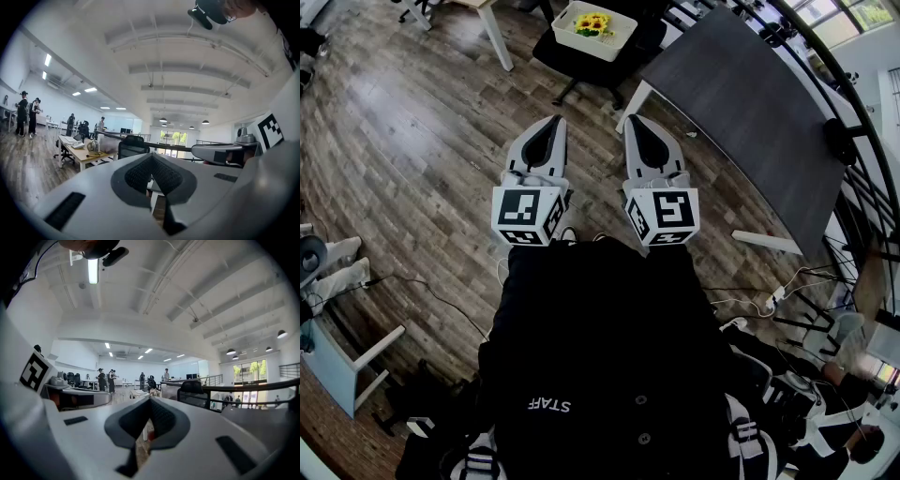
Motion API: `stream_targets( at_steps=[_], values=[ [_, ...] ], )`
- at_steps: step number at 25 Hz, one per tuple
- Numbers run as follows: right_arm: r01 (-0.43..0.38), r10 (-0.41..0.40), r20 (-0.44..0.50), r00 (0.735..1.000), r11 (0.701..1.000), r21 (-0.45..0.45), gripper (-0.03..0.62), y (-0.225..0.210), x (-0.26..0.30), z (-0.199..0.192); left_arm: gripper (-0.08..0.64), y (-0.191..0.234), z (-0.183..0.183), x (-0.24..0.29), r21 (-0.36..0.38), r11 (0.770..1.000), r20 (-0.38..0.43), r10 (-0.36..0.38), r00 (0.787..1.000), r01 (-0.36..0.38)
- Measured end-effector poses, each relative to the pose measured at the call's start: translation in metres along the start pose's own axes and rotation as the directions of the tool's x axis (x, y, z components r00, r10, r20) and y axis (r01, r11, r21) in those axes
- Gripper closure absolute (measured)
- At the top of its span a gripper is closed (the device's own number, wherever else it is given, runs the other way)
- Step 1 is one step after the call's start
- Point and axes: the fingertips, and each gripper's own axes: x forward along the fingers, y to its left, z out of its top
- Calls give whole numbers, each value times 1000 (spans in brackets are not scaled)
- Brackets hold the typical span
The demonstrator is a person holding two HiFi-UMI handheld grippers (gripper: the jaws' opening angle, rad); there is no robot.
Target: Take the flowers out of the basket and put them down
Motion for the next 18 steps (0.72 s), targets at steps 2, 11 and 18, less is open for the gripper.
stream_targets(
  at_steps=[2, 11, 18],
  values=[
    [-1, 1, 3, 1000, 1000, -7, 583, 2, 3, 0, 560, 3, -1, 2, -1, 1000, 2, 0, 1000, 0],
    [12, -11, 24, 1000, 1000, -21, 583, 6, 6, 0, 560, 4, -3, 9, 4, 1000, 5, -27, 1000, 27],
    [22, -22, 0, 1000, 1000, -20, 583, 14, 15, -11, 560, 7, -12, 11, 10, 998, -12, -56, 998, 56]
  ],
)
